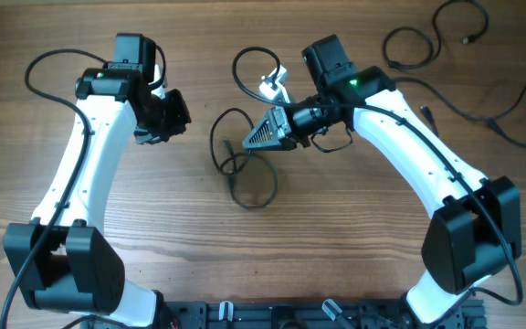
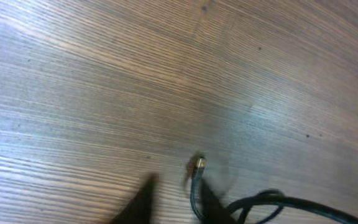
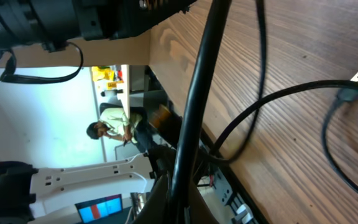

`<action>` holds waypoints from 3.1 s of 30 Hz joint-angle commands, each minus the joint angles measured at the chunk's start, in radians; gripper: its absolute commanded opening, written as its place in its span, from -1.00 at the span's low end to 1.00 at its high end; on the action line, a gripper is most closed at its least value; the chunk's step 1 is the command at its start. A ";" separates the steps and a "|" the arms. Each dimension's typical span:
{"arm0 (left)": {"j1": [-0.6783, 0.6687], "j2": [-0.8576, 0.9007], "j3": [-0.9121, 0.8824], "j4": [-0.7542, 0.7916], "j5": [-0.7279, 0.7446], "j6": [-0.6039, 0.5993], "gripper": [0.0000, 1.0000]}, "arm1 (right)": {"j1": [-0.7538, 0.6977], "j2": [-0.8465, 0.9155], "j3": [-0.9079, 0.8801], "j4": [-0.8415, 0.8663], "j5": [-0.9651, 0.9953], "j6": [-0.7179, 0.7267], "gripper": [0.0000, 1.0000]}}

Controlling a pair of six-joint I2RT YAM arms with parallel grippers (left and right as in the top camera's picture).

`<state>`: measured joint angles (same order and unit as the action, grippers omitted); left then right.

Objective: Untangle cables

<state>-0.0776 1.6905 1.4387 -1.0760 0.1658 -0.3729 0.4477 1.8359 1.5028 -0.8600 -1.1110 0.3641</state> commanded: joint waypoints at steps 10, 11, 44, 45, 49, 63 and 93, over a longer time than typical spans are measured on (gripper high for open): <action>0.001 0.008 -0.008 -0.013 0.343 0.344 0.47 | -0.003 -0.016 0.012 0.171 -0.324 0.055 -0.91; 0.001 0.008 -0.008 -0.011 0.343 0.344 0.44 | -0.001 -0.016 0.012 0.202 -0.354 0.076 -0.92; 0.002 0.008 -0.008 -0.016 -0.455 -0.163 -0.85 | -0.240 -0.017 0.025 -0.238 1.172 0.186 -0.72; 0.002 0.008 -0.008 -0.016 -0.455 -0.163 -0.82 | -0.240 -0.017 0.025 -0.226 1.167 0.185 -0.64; 0.002 0.008 -0.008 -0.010 -0.360 -0.163 -0.92 | -0.242 -0.016 0.025 -0.168 0.790 0.083 -0.39; 0.002 -0.051 0.045 0.280 0.904 0.013 -0.92 | -0.164 -0.010 0.020 -0.086 0.510 0.001 0.86; -0.107 -0.083 0.045 0.160 0.911 -0.001 -0.92 | -0.064 0.023 -0.024 -0.122 0.898 0.084 0.53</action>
<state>-0.2012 1.6302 1.4673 -0.9394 0.8860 -0.3790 0.3840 1.8313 1.4815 -0.9554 -0.3923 0.4152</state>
